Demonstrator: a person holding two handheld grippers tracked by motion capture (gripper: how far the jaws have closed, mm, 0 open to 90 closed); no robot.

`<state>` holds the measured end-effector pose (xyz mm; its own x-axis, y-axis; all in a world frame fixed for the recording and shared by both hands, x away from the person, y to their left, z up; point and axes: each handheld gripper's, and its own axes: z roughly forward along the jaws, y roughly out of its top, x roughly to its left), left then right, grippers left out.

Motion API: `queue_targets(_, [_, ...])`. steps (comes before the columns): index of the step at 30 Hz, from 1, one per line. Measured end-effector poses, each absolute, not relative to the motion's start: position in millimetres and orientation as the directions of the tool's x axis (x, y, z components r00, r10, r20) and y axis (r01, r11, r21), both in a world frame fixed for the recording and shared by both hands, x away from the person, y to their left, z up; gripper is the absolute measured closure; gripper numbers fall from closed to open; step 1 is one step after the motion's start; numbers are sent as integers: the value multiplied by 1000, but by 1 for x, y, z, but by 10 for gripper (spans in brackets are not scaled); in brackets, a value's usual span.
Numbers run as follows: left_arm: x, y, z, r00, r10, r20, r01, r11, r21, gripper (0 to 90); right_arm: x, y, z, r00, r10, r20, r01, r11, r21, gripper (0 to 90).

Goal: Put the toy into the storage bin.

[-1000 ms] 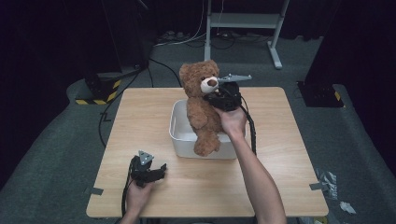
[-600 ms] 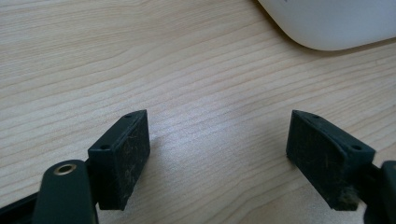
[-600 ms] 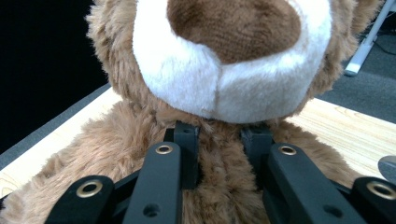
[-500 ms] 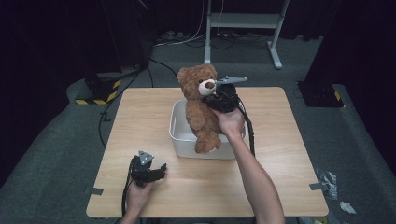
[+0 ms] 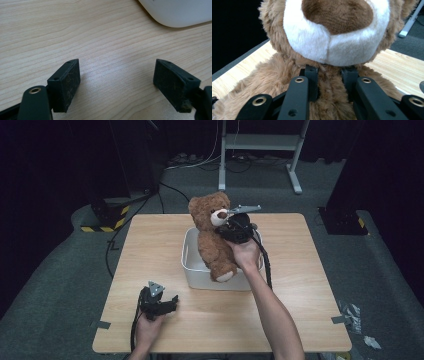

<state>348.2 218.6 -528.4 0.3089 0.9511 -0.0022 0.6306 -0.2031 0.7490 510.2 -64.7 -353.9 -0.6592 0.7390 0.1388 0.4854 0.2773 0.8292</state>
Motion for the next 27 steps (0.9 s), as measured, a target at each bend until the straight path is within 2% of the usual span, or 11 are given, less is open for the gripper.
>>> queue_targets(27, [348, 219, -528, 307, 952, -2, 631, -202, 749, 219, 505, -65, -364, -671, 727, 143, 508, 311, 803, 706])
